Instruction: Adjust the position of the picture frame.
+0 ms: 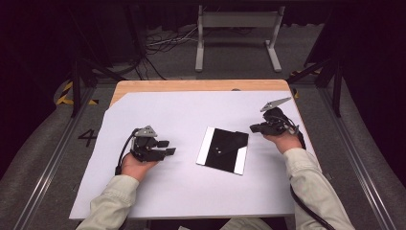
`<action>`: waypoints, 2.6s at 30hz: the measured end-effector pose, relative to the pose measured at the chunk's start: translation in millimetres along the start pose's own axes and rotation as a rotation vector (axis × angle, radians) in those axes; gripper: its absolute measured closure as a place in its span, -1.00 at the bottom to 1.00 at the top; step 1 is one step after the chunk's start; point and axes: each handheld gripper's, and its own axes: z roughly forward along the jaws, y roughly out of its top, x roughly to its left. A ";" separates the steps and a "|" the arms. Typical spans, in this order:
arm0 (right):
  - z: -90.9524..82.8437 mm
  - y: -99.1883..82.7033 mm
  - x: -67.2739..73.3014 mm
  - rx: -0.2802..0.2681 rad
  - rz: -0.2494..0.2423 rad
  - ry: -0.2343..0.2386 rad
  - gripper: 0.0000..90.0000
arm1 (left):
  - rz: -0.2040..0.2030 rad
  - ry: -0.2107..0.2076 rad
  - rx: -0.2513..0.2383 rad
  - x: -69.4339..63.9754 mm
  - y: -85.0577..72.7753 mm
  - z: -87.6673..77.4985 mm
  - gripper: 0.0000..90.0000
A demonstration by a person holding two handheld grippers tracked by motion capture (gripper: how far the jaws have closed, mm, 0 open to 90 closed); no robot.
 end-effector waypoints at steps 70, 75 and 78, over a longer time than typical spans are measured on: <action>36.4 -10.9 30.2 0.255 -0.190 0.110 1.00 | -0.027 -0.058 0.024 -0.7 1.3 3.1 0.30; 35.1 -13.2 39.1 0.265 -0.209 0.120 1.00 | -0.017 -0.060 0.029 -0.6 1.9 3.6 0.31; 34.3 -14.5 43.1 0.269 -0.216 0.130 1.00 | -0.014 -0.062 0.033 -0.8 2.2 4.1 0.32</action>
